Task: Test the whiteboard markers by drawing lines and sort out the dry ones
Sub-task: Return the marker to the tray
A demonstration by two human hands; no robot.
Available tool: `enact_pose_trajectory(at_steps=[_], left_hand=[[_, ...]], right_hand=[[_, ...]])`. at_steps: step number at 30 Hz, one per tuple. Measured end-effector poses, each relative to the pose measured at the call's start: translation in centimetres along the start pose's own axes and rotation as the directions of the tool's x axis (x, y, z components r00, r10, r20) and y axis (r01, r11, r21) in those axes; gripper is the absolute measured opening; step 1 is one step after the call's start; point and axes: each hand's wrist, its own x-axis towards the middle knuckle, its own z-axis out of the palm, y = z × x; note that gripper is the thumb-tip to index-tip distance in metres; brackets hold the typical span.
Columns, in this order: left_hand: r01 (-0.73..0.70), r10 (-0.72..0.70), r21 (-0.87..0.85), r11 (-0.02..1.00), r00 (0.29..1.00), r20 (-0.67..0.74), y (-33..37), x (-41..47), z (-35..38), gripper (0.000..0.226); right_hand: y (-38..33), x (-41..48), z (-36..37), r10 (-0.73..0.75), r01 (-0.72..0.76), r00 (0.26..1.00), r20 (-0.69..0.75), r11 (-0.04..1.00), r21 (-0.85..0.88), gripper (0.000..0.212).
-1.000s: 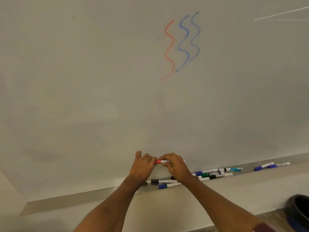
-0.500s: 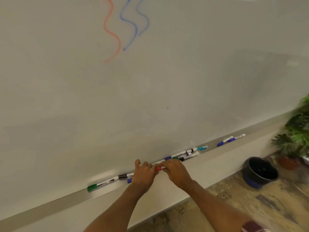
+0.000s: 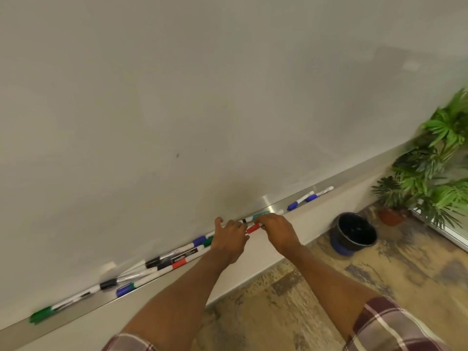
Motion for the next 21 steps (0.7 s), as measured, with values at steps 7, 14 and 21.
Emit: enact_pose_trajectory(at_steps=[7, 14, 21], left_hand=[[-0.068, 0.065, -0.045, 0.997, 0.996, -0.065, 2.6, 6.4, 1.6, 0.036], [-0.101, 0.085, -0.13, 0.986, 0.989, -0.123, 3.1, 8.0, 3.7, 0.036], [-0.064, 0.045, -0.176, 0.982, 0.993, -0.112, 2.1, 8.1, 5.3, 0.045]], right_hand=[[8.1, 4.1, -1.2, 0.089, -0.087, 0.994, 0.062, 0.996, -0.035, 0.023], [11.7, 6.8, 0.1, 0.188, -0.194, 0.957, 0.222, 0.981, 0.005, 0.021], [14.4, 7.7, 1.0, 0.2, -0.202, 0.942, 0.269, 0.979, -0.018, 0.027]])
